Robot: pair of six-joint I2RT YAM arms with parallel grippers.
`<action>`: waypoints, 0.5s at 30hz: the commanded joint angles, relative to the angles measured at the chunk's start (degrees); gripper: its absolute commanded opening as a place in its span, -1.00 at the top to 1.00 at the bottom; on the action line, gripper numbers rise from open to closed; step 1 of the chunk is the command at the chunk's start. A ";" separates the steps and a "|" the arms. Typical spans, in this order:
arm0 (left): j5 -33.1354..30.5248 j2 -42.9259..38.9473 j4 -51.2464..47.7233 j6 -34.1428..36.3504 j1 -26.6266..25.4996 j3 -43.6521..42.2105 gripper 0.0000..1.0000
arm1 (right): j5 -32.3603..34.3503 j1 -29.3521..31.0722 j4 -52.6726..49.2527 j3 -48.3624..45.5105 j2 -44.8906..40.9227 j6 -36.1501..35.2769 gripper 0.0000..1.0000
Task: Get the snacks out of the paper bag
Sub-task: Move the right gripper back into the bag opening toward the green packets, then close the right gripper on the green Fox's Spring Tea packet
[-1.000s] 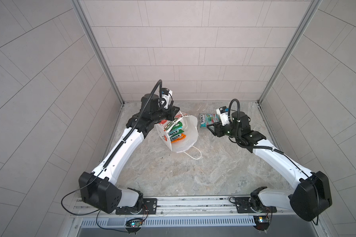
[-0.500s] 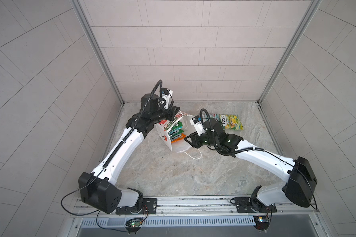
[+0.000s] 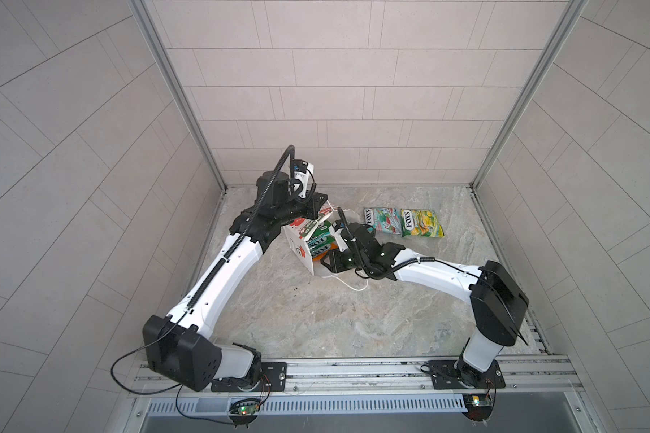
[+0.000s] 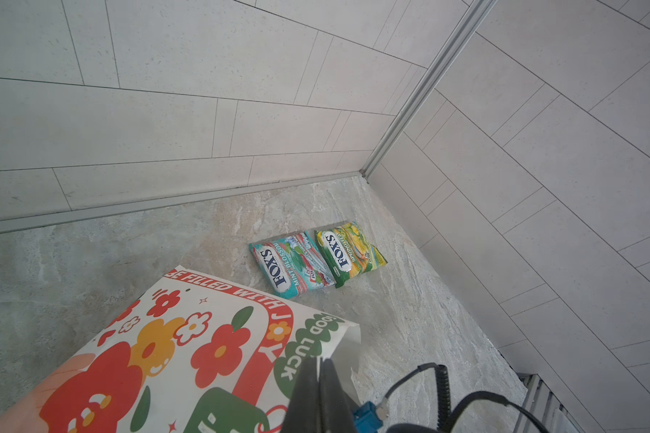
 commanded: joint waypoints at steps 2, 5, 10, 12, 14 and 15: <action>-0.40 -1.24 1.90 -0.72 -0.20 -0.79 1.00 | 3.09 0.37 -3.30 4.80 3.34 7.43 0.14; -0.39 -1.26 2.00 -0.73 -0.25 -0.71 1.00 | 4.90 0.39 -2.36 5.95 5.40 12.67 0.14; -0.24 -1.29 2.04 -0.65 -0.24 -0.76 1.00 | 4.98 0.55 1.65 7.43 8.23 18.68 0.19; -0.14 -1.26 2.04 -0.69 -0.19 -0.73 1.00 | 5.46 0.63 1.69 8.31 8.96 19.69 0.18; -0.13 -1.24 2.04 -0.73 -0.26 -0.78 1.00 | 5.99 0.64 2.84 8.35 9.48 21.21 0.18; -0.06 -1.22 2.03 -0.74 -0.21 -0.76 1.00 | 5.89 0.63 3.72 8.33 9.75 21.85 0.19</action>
